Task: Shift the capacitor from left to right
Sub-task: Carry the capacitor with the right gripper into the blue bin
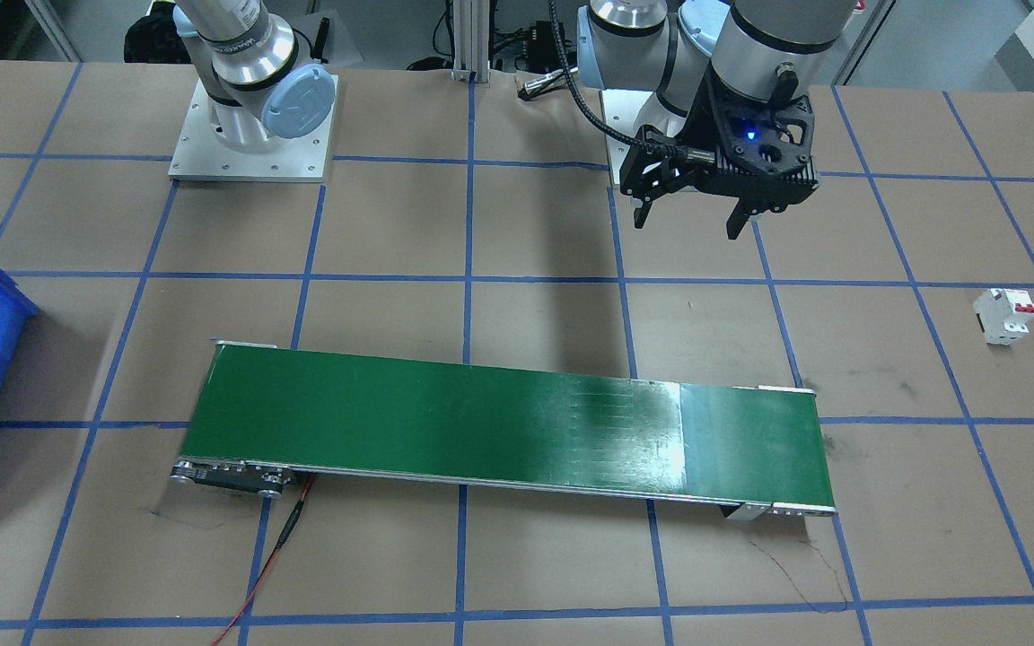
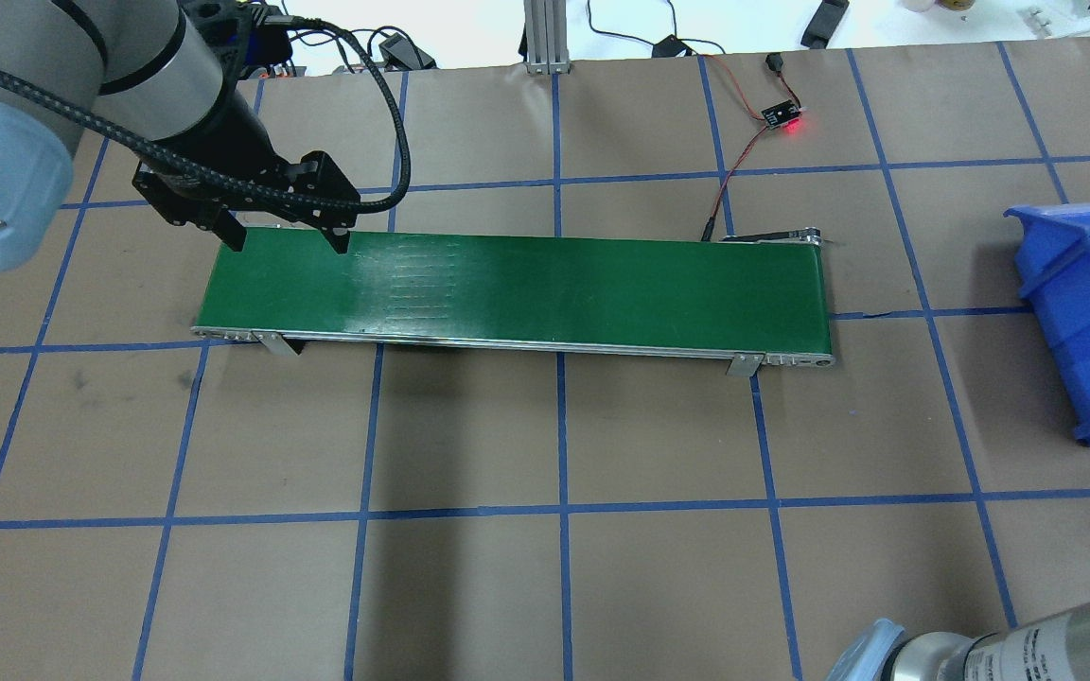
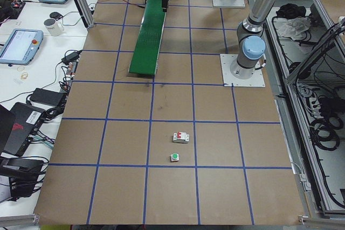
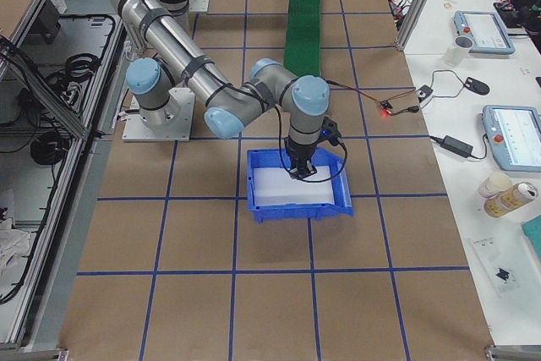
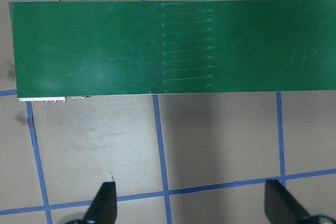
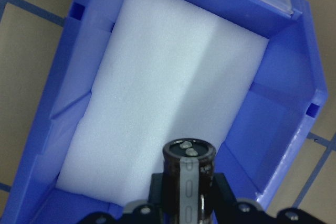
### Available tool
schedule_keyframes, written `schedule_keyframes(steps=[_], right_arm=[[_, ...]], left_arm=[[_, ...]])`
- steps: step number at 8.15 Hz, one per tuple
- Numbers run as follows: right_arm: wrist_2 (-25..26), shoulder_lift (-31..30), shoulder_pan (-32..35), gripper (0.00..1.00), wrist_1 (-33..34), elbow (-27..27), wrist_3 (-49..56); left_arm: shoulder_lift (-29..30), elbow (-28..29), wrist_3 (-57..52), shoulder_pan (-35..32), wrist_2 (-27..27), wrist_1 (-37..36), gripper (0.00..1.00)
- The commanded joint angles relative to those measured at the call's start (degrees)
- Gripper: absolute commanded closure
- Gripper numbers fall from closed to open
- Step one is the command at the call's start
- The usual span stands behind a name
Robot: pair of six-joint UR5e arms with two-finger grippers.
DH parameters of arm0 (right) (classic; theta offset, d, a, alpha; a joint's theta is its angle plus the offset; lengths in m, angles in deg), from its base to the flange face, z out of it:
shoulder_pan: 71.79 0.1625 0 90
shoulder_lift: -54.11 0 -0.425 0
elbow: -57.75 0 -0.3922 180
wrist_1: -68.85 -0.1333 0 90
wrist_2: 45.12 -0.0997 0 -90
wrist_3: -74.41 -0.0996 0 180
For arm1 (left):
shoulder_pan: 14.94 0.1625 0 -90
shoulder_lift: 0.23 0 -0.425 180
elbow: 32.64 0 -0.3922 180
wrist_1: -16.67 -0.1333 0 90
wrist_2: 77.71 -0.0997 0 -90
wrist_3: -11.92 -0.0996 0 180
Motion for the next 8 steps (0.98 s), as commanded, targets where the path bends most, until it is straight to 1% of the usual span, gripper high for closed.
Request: schedule_keyframes(steps=[1,2,3,5,6,7,8], right_arm=[[-3.54,3.93,-1.13,1.0,1.24,1.26,-3.24],[-4.27,5.77,-0.7,1.0,3.6,1.52,-4.23],[-4.28,7.01,0.18,1.0,3.71,2.4,-4.06],[-3.66,9.12,1.42,1.0,9.56,5.29,-2.49],[-3.66,10.09,1.42,0.99,9.86,5.39,-1.78],[-3.49,10.19,1.42,0.32,10.21,5.31,-1.69],[-3.31,9.67,1.42,0.0,9.86,5.22,-2.38]], left_arm=[[0.03,0.06,0.0,0.0,0.03,-0.09,0.0],[-0.06,0.06,0.0,0.0,0.03,-0.09,0.0],[0.2,0.06,0.0,0.0,0.12,-0.09,0.0],[0.2,0.06,0.0,0.0,0.12,-0.09,0.0],[-0.06,0.06,0.0,0.0,0.12,-0.09,0.0],[-0.06,0.06,0.0,0.0,0.12,-0.09,0.0],[-0.06,0.06,0.0,0.0,0.12,-0.09,0.0]])
